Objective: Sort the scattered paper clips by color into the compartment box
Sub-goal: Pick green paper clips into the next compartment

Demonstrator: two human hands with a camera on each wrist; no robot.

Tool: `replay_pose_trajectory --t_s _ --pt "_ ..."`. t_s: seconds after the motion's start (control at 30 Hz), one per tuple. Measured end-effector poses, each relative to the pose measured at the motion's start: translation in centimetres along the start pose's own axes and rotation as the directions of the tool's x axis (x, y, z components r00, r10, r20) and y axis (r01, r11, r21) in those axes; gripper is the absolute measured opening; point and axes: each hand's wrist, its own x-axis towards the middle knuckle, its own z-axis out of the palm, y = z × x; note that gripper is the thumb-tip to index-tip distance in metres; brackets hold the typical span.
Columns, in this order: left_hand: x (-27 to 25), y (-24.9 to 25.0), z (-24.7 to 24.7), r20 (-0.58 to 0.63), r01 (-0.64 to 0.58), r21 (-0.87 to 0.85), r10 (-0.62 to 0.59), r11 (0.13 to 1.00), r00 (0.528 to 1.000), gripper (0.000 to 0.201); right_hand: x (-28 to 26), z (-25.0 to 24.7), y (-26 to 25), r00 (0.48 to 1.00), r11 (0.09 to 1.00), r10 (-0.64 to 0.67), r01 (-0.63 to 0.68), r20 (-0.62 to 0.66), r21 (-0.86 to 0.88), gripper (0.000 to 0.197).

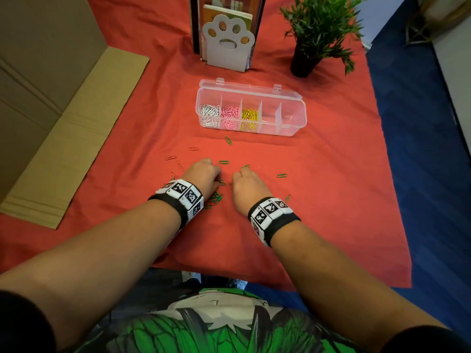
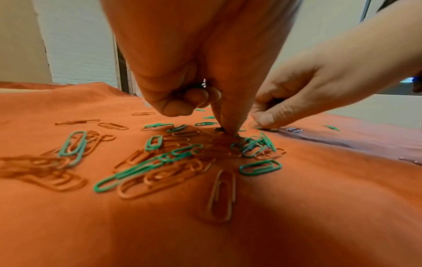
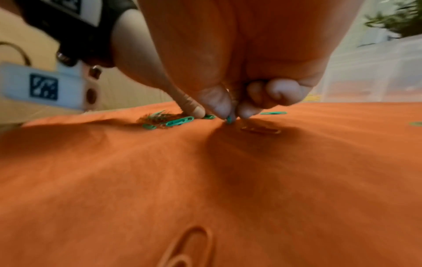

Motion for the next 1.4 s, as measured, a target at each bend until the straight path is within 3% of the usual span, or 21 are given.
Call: replay_pose_trajectory --t_s 0.1,0.17,0.23,0.3,0.33,0.4,0.5,0.53,0.57,0.6,0.67,0.7,0.77,0.8,0.83,0.9,0.97,1.1,1.23,1.33,1.4 --pt "0.1 -0.3 0.6 0.004 0.039 -0.035 -0.039 0.999 0.999 0.021 0.2 -0.9 1.8 0.991 0.965 0.129 -0.134 0.039 0.225 0.021" --pt "0.1 -0.6 0.8 -0.037 0.068 -0.17 -0.075 0.983 0.996 0.019 0.4 -1.5 3.2 0.972 0.846 0.225 -0.231 0.071 0.48 0.011" --pt "0.2 -0.7 0.7 -0.05 0.103 -0.324 -0.126 0.94 0.991 0.015 0.5 -1.8 4.4 0.945 0.604 0.302 -0.29 0.123 0.742 0.018" --pt "0.3 -0.8 0.3 -0.024 0.167 -0.508 -0.208 0.845 0.978 0.005 0.4 -2.3 4.7 0.913 0.265 0.351 -0.311 0.209 0.913 0.027" --pt "0.3 -0.8 0.0 0.006 0.195 -0.63 -0.246 0.751 0.969 0.006 0.5 -2.6 4.8 0.905 0.139 0.349 -0.307 0.244 0.941 0.029" --pt "0.3 -0.7 -0.6 0.103 0.234 -0.857 -0.293 0.459 0.951 0.022 0.5 -3.6 4.8 0.905 -0.045 0.309 -0.294 0.293 0.955 0.03" --pt "0.2 -0.7 -1.9 0.255 0.289 -0.952 -0.264 0.1 0.93 0.029 0.6 -4.9 4.6 0.894 -0.342 0.239 -0.287 0.378 0.895 0.025" --pt "0.2 -0.8 -2.3 0.303 0.31 -0.951 -0.244 -0.01 0.921 0.028 0.9 -5.0 4.5 0.887 -0.359 0.234 -0.301 0.398 0.883 0.024" --pt "0.1 -0.9 -2.7 0.348 0.329 -0.937 -0.227 -0.121 0.91 0.025 1.4 -4.9 4.3 0.881 -0.298 0.251 -0.323 0.4 0.898 0.024" --pt "0.0 -1.1 -3.0 0.388 0.345 -0.914 -0.208 -0.215 0.898 0.023 2.0 -4.7 4.2 0.875 -0.154 0.29 -0.358 0.388 0.921 0.023" --pt "-0.1 -1.3 -3.3 0.425 0.359 -0.884 -0.195 -0.299 0.884 0.022 3.0 -4.0 3.8 0.885 0.268 0.341 -0.416 0.318 0.869 0.019" --pt "0.0 -1.2 -3.3 0.421 0.359 -0.891 -0.215 -0.277 0.881 0.022 3.4 -3.8 3.7 0.893 0.414 0.341 -0.424 0.294 0.806 0.017" --pt "0.4 -0.9 -2.8 0.381 0.356 -0.924 -0.293 -0.136 0.877 0.023 3.8 -3.4 3.5 0.913 0.581 0.331 -0.397 0.24 0.71 0.019" --pt "0.7 -0.8 -2.5 0.34 0.361 -0.933 -0.339 -0.001 0.877 0.022 3.9 -3.2 3.5 0.929 0.679 0.318 -0.361 0.187 0.639 0.021" --pt "1.1 -0.9 -2.1 0.27 0.364 -0.91 -0.381 0.199 0.884 0.02 4.0 -3.0 3.5 0.943 0.775 0.304 -0.327 0.134 0.541 0.022" --pt "1.5 -1.2 -1.3 0.059 0.325 -0.689 -0.396 0.648 0.916 0.015 4.0 -2.5 3.5 0.961 0.878 0.269 -0.271 0.061 0.395 0.019" --pt "1.6 -1.2 -0.8 -0.072 0.253 -0.409 -0.308 0.877 0.949 0.02 4.1 -1.7 3.2 0.972 0.921 0.235 -0.232 0.029 0.313 0.021" --pt "1.9 -1.1 -0.3 -0.099 0.156 -0.097 -0.166 0.983 0.981 0.03 4.0 -1.3 2.9 0.984 0.976 0.175 -0.178 0.033 0.126 0.028" --pt "2.4 -1.1 0.2 -0.021 0.124 -0.024 -0.125 0.992 0.992 0.028 3.8 -1.2 2.6 0.989 0.99 0.143 -0.143 0.041 0.0 0.028" --pt "2.4 -1.3 0.3 -0.008 0.14 -0.056 -0.141 0.989 0.99 0.029 4.4 -2.1 2.6 0.972 0.963 0.177 -0.203 0.153 0.177 0.019" --pt "2.4 -1.4 0.3 -0.008 0.141 -0.081 -0.142 0.987 0.99 0.028 4.6 -3.3 2.6 0.95 0.818 0.168 -0.283 0.262 0.501 0.014"
